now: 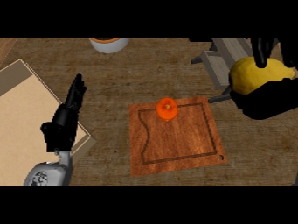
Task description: Pick the lemon from the cutting board and place it in the tiered basket
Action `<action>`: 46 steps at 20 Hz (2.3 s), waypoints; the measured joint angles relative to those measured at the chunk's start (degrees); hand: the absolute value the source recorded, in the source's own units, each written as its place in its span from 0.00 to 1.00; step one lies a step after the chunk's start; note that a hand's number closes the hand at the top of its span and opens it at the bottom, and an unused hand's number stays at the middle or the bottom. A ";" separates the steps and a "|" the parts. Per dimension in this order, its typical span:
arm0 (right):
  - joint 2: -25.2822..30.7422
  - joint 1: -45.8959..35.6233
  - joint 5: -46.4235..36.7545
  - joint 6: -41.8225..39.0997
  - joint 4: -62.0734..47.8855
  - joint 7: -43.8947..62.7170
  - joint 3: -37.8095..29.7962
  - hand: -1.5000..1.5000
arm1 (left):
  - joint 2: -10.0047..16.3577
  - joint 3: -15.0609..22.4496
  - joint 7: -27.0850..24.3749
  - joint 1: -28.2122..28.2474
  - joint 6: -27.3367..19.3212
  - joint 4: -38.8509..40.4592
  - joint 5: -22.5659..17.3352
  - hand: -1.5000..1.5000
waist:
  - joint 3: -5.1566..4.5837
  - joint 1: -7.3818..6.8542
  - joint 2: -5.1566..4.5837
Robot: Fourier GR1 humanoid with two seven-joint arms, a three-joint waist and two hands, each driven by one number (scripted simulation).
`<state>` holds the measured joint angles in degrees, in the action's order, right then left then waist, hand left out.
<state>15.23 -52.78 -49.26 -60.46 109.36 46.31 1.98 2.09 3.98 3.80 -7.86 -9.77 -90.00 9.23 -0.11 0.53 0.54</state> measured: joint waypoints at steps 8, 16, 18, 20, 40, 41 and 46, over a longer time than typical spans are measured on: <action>1.83 -18.46 1.94 -7.51 -7.36 0.82 -13.18 1.00 | -0.62 0.59 0.31 0.00 -0.40 -0.49 0.54 0.50 | -0.02 -0.20 0.05; -0.10 -31.67 1.10 -4.13 -20.90 4.66 -23.28 1.00 | -0.18 0.20 -1.13 -0.06 0.31 0.80 0.26 0.50 | 0.01 -0.82 -0.28; 0.96 -33.36 0.73 -3.47 -24.01 4.76 -23.32 1.00 | -0.48 0.51 -1.38 0.06 0.03 0.53 0.58 0.50 | 0.01 -0.91 -0.36; 2.21 -34.12 0.10 -2.13 -27.15 4.82 -22.84 1.00 | -0.94 0.94 -1.11 -0.50 -0.52 0.78 1.05 0.50 | 0.02 -1.01 -0.48; 14.04 -29.10 -6.35 22.96 -53.53 -11.83 -16.99 0.00 | 0.00 -0.28 -0.47 -1.73 0.83 1.04 0.09 0.50 | 0.09 -1.59 -0.90; 13.48 -29.16 -5.73 23.70 -54.19 -11.00 -18.12 0.00 | -0.28 -0.12 -0.59 -1.69 0.53 1.14 0.31 0.50 | 0.10 -1.51 -0.85; 12.70 -29.37 -2.79 29.50 -59.07 -11.21 -23.21 0.00 | -0.48 0.40 -0.07 -0.97 0.63 -0.21 0.25 0.50 | 0.09 -1.73 -0.84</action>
<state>27.93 -82.15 -52.05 -30.96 50.29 35.10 -21.23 1.61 4.38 3.73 -8.84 -9.15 -90.21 9.49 -0.02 -1.20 -0.30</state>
